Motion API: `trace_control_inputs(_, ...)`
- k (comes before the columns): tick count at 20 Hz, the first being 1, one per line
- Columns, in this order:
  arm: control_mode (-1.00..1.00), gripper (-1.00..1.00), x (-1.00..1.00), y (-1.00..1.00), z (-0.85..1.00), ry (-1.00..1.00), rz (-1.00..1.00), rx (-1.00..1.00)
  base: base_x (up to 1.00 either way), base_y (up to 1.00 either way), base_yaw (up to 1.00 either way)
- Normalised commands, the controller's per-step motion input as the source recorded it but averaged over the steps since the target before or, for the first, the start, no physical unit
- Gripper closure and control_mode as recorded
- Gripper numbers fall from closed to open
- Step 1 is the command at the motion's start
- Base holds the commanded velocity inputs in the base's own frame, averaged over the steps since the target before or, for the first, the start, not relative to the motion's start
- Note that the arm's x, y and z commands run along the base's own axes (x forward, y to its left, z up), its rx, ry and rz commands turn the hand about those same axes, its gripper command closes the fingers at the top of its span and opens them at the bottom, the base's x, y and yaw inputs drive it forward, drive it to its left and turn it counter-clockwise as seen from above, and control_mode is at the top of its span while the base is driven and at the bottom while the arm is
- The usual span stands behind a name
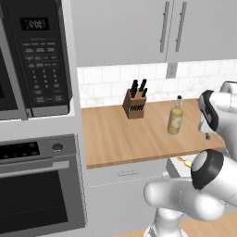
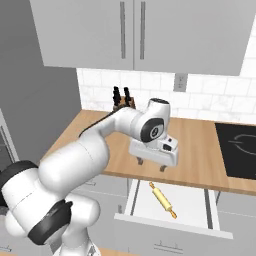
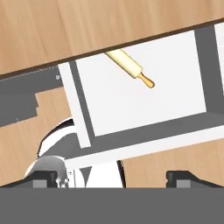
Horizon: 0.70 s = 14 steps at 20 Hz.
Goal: Pick the rolling pin from the drawer and place it on the counter.
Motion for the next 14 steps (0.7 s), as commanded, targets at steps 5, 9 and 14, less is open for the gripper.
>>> trace_control_inputs(5,-1.00,-1.00,-0.27,-0.26,-0.37,0.20,-0.06,0.00,0.00,0.00,0.00)
trace_control_inputs(9,-1.00,-1.00,0.00,-0.63,-0.61,0.15,0.00,0.00,0.00,0.00,0.00)
trace_control_inputs(14,-1.00,-1.00,-0.13,-0.28,-0.56,0.03,0.01,0.00,0.00,0.00,0.00)
